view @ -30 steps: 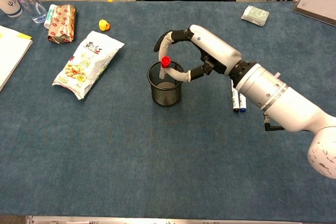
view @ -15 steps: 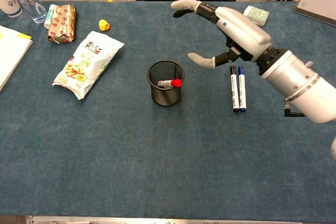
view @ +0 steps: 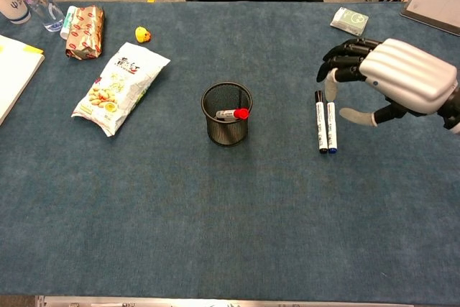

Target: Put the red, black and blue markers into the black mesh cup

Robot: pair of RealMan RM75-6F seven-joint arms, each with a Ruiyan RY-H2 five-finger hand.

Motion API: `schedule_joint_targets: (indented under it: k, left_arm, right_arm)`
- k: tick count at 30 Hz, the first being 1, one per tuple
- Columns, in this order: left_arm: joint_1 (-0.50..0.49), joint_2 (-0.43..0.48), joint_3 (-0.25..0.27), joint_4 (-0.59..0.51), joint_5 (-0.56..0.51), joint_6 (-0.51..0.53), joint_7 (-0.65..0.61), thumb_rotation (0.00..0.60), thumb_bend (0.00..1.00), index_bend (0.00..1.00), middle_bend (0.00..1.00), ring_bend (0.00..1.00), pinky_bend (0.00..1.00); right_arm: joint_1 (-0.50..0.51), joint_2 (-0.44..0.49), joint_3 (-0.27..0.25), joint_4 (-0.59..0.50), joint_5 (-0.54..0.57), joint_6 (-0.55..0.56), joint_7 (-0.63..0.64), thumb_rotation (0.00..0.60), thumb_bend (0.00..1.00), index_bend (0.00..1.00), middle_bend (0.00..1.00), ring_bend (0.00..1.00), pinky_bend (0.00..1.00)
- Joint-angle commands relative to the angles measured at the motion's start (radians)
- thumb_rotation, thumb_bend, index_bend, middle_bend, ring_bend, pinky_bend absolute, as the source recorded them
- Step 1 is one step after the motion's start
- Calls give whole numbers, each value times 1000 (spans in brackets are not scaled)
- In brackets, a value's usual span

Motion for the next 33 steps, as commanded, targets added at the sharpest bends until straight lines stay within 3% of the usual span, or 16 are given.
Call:
schedule_joint_targets:
  k: [1, 16, 33]
  left_arm:
    - [1, 1, 1, -1, 0, 1, 1, 600, 196, 101, 167, 193, 243]
    - [11, -1, 8, 1, -7, 4, 0, 600, 195, 101, 167, 193, 242]
    - [15, -3, 8, 16, -21, 0, -13, 600, 195, 101, 167, 193, 243]
  right_arm:
    - [-13, -16, -25, 44, -13, -22, -20, 600, 293, 511, 358, 197, 189]
    - [-9, -163, -27, 256, -9, -63, 1, 600, 157, 513, 358, 197, 189]
    - [15, -262, -7, 385, 22, -92, 8, 600, 128, 513, 358, 197, 189]
